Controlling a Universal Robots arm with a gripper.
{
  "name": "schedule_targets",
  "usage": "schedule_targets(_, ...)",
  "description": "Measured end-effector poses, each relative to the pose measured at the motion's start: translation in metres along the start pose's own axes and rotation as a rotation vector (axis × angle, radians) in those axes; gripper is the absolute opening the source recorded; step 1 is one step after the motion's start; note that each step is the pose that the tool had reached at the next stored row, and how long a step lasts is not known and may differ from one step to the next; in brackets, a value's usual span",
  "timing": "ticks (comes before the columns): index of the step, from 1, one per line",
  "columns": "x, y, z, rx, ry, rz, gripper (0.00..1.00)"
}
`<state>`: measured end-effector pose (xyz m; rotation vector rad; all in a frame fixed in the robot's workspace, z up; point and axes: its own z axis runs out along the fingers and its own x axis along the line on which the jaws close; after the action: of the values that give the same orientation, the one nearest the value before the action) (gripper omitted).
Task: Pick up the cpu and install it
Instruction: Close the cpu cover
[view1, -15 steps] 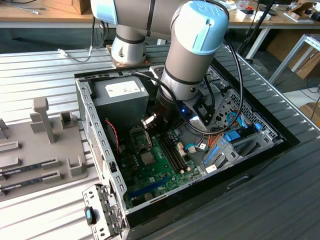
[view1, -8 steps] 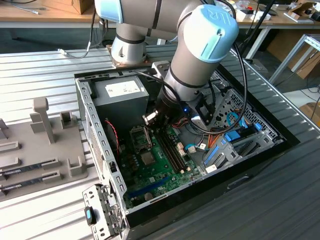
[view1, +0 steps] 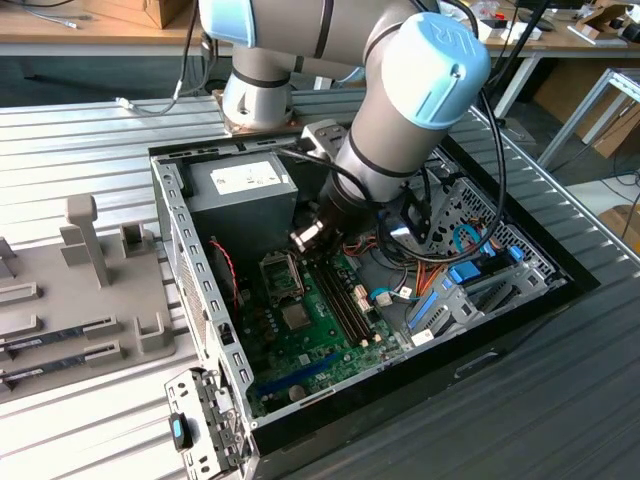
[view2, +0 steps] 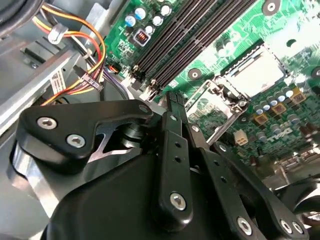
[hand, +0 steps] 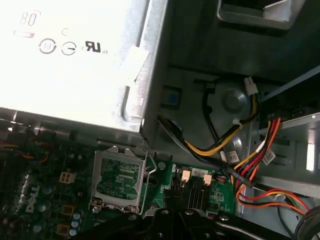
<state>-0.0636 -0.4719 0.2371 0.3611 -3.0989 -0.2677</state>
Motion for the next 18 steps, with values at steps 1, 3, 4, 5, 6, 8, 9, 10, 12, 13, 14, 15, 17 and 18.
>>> schedule_targets(1, -0.0010, -0.0002, 0.0000, -0.0003, 0.0026, -0.014, 0.11)
schedule_targets(3, -0.0030, -0.0006, 0.0005, -0.0006, 0.0107, -0.058, 0.11)
schedule_targets(4, -0.0032, -0.0002, 0.0012, -0.0009, 0.0140, -0.078, 0.11)
schedule_targets(5, -0.0034, 0.0000, 0.0016, -0.0010, 0.0168, -0.094, 0.11)
schedule_targets(6, -0.0036, 0.0003, 0.0019, -0.0010, 0.0186, -0.104, 0.11)
schedule_targets(8, -0.0051, 0.0038, 0.0044, -0.0011, 0.0209, -0.117, 0.11)
schedule_targets(9, -0.0057, 0.0055, 0.0055, -0.0012, 0.0213, -0.120, 0.11)
schedule_targets(10, -0.0063, 0.0075, 0.0063, -0.0078, 0.0197, -0.121, 0.11)
schedule_targets(12, -0.0063, 0.0076, 0.0066, -0.0347, 0.0115, -0.123, 0.11)
schedule_targets(13, -0.0063, 0.0077, 0.0065, -0.0617, 0.0035, -0.124, 0.11)
schedule_targets(14, -0.0063, 0.0077, 0.0065, -0.0995, -0.0078, -0.125, 0.11)
schedule_targets(15, -0.0063, 0.0075, 0.0077, -0.1185, -0.0133, -0.127, 0.11)
schedule_targets(17, -0.0064, 0.0072, 0.0092, -0.1198, -0.0077, -0.151, 0.11)
schedule_targets(18, -0.0064, 0.0070, 0.0102, -0.1206, -0.0006, -0.181, 0.11)
